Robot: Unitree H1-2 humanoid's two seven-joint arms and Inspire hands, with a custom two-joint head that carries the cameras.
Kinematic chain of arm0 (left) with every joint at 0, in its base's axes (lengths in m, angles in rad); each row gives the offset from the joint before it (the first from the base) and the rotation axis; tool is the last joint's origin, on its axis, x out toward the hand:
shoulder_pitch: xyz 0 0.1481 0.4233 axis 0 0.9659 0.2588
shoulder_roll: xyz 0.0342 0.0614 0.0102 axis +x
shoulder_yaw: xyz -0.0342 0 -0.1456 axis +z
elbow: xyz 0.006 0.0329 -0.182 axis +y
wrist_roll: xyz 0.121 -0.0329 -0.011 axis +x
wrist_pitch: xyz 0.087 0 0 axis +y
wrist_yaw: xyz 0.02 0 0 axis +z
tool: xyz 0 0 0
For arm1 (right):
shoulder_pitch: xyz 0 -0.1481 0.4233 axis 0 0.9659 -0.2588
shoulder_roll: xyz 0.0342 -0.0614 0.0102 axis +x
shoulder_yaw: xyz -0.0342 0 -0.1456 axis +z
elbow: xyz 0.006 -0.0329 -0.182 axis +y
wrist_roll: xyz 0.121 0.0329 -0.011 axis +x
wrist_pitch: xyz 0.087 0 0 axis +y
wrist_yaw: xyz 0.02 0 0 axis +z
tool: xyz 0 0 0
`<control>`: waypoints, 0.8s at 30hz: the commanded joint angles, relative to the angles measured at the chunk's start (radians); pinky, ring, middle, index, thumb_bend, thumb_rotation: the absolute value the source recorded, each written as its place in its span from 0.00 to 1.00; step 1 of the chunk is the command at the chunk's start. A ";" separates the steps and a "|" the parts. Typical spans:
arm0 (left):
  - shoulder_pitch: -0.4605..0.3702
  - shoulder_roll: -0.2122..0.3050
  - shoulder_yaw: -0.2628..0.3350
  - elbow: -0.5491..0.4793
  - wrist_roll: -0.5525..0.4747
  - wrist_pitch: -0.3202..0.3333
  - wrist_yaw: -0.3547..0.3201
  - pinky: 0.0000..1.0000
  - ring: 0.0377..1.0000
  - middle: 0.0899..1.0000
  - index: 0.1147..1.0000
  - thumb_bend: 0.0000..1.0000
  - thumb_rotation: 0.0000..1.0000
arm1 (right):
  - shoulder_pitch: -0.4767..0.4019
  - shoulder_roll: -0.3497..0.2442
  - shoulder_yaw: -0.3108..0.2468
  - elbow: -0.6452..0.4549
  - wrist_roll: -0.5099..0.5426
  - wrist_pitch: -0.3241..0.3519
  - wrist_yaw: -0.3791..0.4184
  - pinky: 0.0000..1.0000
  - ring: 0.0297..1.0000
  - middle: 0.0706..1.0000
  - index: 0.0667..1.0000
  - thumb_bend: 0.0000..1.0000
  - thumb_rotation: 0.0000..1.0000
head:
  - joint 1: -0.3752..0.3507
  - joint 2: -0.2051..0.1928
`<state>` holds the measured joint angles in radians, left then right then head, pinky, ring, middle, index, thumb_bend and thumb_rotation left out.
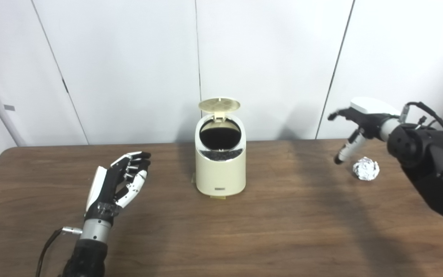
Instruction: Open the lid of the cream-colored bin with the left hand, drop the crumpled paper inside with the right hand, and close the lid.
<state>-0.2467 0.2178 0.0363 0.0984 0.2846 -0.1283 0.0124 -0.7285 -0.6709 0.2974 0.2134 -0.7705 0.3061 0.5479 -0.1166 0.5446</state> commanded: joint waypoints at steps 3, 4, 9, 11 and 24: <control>-0.043 0.009 -0.001 -0.017 0.003 -0.022 0.021 0.49 0.61 0.67 0.72 0.23 0.55 | -0.034 -0.030 -0.026 0.008 -0.010 -0.006 -0.058 0.64 0.81 0.85 0.77 0.97 0.14 | 0.000 0.000; -0.043 0.011 -0.004 -0.017 0.016 -0.023 0.027 0.48 0.60 0.67 0.72 0.23 0.56 | -0.029 -0.032 -0.026 0.019 -0.003 -0.012 -0.060 0.63 0.81 0.84 0.77 0.97 0.14 | 0.001 -0.001; -0.041 0.017 -0.020 -0.028 0.078 -0.024 0.053 0.42 0.54 0.62 0.71 0.25 0.60 | 0.008 -0.043 -0.021 0.035 0.005 -0.040 -0.075 0.65 0.79 0.83 0.77 0.95 0.14 | 0.003 0.001; -0.040 0.017 -0.022 -0.034 0.087 -0.024 0.054 0.40 0.52 0.61 0.71 0.25 0.61 | 0.022 -0.044 -0.013 0.049 -0.006 -0.052 -0.088 0.65 0.78 0.82 0.76 0.95 0.15 | 0.005 0.002; -0.037 0.020 -0.029 -0.051 0.097 -0.016 0.047 0.45 0.59 0.64 0.72 0.25 0.60 | 0.048 -0.031 -0.029 0.081 0.071 -0.049 -0.042 0.71 0.83 0.85 0.79 0.90 0.12 | 0.013 0.012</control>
<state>-0.2490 0.2227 0.0060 0.0803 0.3750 -0.1285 0.0424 -0.6440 -0.6766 0.2947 0.2984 -0.7138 0.2657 0.5186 -0.1028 0.5553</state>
